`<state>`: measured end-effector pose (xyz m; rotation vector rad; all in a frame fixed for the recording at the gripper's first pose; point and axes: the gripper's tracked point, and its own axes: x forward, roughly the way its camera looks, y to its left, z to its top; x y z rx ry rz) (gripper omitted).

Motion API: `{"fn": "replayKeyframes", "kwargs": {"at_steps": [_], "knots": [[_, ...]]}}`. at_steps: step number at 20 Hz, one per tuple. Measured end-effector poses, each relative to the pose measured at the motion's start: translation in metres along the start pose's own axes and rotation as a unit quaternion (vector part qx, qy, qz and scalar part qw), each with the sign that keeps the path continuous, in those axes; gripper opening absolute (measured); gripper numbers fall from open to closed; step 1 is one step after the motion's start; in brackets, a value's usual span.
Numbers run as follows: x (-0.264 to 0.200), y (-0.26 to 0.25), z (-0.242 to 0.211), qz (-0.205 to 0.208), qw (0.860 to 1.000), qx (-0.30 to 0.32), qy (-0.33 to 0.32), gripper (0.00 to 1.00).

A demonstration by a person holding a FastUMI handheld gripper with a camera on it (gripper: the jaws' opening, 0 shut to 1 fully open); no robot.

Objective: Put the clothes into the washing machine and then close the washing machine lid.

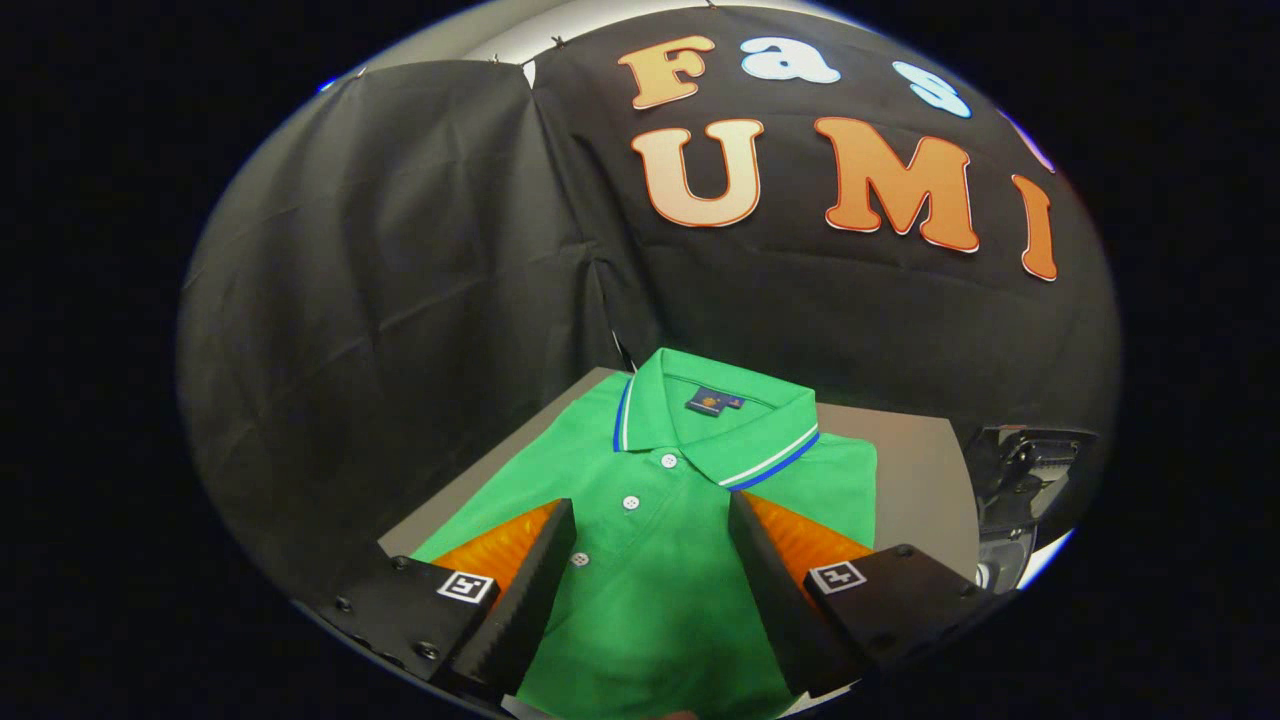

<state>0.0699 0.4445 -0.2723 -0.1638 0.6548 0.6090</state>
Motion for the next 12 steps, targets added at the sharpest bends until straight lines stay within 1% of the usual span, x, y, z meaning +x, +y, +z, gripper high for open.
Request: {"fn": "replayKeyframes", "kwargs": {"at_steps": [1,3,4,9,12], "knots": [[0.0045,0.0007,-0.0078,-0.002,1.000,-0.005,0.012,0.99],[0.0065,0.0004,-0.0063,-0.004,0.999,-0.032,-0.002,1.00],[0.0070,-0.0001,-0.0099,-0.005,0.999,-0.041,-0.001,0.99],[0.0068,-0.0017,-0.0109,0.006,0.998,-0.058,-0.008,0.99],[0.0067,-0.0007,-0.0116,0.013,0.998,-0.056,-0.009,0.90]]}}
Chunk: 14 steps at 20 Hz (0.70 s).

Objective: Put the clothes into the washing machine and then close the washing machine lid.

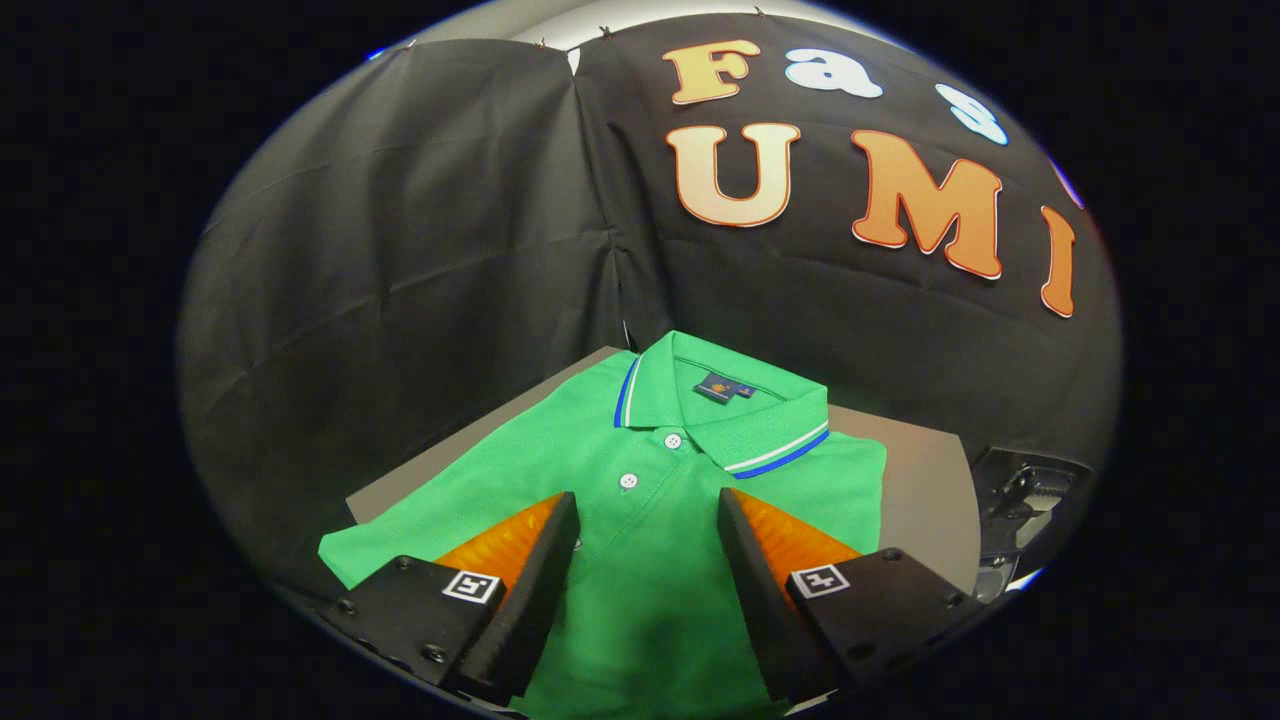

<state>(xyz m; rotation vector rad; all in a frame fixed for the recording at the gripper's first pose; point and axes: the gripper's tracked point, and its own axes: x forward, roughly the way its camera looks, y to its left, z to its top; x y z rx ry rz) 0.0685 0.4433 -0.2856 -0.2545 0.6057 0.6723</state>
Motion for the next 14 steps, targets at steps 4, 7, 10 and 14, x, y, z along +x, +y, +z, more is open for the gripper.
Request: {"fn": "replayKeyframes", "kwargs": {"at_steps": [4,7,10,14], "knots": [[-0.0009,0.0011,-0.0009,0.013,1.000,-0.011,0.003,0.84],[-0.0004,0.0049,-0.0030,0.031,0.999,-0.015,0.006,0.77],[-0.0031,0.0029,-0.0019,0.043,0.999,-0.024,0.007,0.54],[-0.0004,-0.0018,-0.0004,0.050,0.998,-0.013,-0.018,0.19]]}}
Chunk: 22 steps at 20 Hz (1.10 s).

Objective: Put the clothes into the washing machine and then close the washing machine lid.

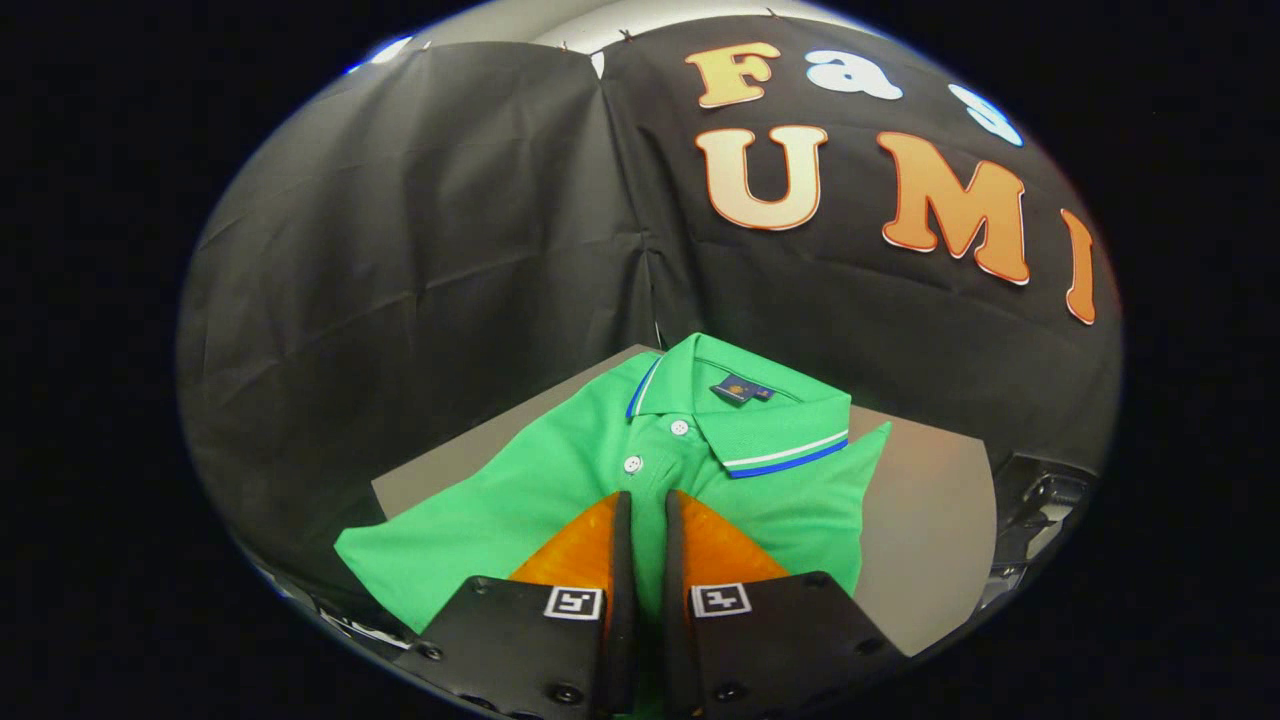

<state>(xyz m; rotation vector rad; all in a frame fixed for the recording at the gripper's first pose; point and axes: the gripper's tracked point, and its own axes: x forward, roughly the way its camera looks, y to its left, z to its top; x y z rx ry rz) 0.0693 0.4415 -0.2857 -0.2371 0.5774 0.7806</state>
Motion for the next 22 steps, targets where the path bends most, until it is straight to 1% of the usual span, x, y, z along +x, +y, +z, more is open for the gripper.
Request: {"fn": "replayKeyframes", "kwargs": {"at_steps": [1,2,4,5,7,11,14,16,20,22], "knots": [[-0.003,0.001,0.003,-0.004,1.000,0.006,-0.015,0.19],[-0.003,0.000,0.003,-0.007,1.000,-0.002,-0.022,0.09],[-0.010,0.001,0.007,-0.008,0.999,-0.007,-0.040,0.09],[-0.013,0.002,0.015,-0.001,0.998,0.000,-0.063,0.09],[-0.029,-0.005,0.038,0.005,0.992,0.019,-0.127,0.09],[-0.078,-0.008,0.062,0.004,0.979,0.011,-0.202,0.09],[-0.117,-0.002,0.073,0.012,0.974,0.003,-0.226,0.09],[-0.147,-0.007,0.077,0.008,0.968,0.003,-0.250,0.09],[-0.204,-0.041,0.089,-0.017,0.959,-0.008,-0.282,0.08],[-0.220,-0.066,0.106,-0.029,0.955,-0.012,-0.294,0.08]]}}
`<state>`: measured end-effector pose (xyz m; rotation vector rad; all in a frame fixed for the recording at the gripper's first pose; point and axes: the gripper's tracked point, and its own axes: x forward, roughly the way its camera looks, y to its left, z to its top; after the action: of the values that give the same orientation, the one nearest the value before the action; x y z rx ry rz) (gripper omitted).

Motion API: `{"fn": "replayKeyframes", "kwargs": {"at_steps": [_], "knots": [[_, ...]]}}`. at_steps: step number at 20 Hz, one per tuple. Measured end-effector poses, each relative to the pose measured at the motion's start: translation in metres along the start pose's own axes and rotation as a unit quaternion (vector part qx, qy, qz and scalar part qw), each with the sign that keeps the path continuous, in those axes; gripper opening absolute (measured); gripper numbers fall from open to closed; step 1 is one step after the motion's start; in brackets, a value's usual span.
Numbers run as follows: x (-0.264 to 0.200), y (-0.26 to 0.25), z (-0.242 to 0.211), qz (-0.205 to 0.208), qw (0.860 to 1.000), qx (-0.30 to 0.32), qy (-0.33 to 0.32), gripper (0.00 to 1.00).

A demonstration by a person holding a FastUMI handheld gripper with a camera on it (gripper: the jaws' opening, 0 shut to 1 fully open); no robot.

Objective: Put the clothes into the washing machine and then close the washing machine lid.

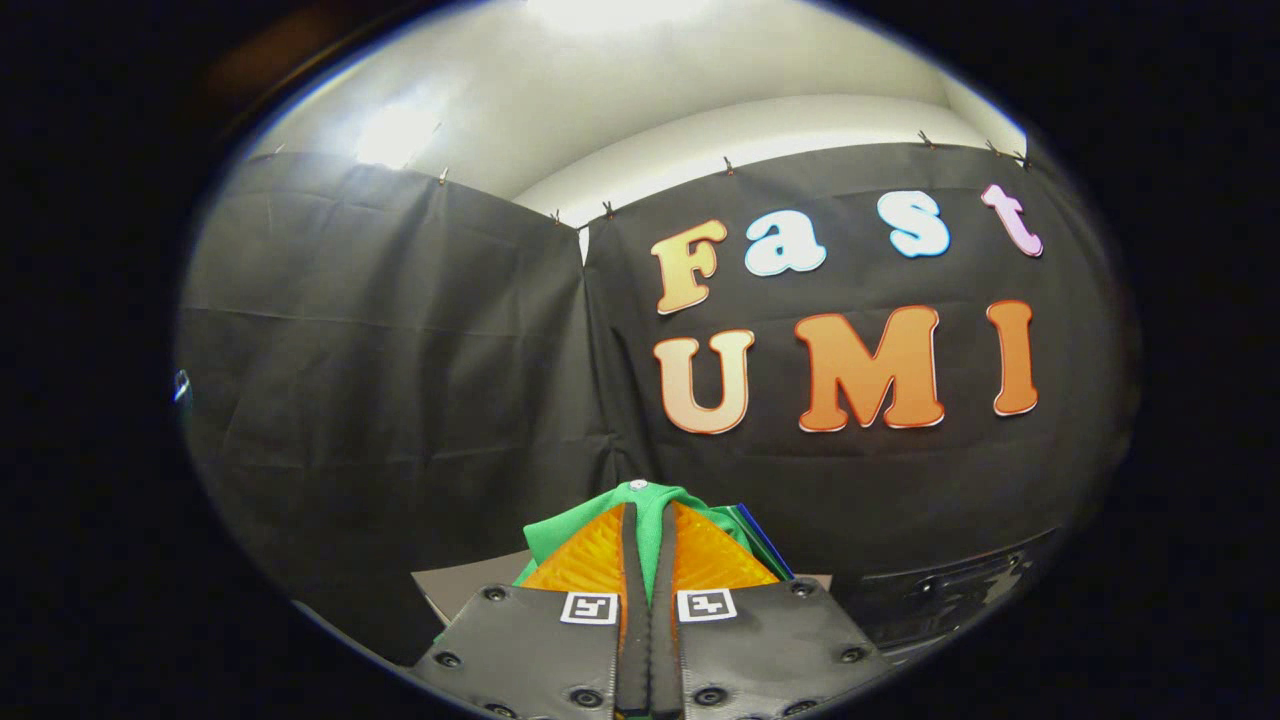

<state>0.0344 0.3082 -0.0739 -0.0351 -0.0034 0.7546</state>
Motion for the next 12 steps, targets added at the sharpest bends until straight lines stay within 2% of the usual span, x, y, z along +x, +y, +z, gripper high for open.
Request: {"fn": "replayKeyframes", "kwargs": {"at_steps": [12], "knots": [[-0.031,-0.175,0.031,-0.083,0.996,0.013,-0.013,0.08]]}}
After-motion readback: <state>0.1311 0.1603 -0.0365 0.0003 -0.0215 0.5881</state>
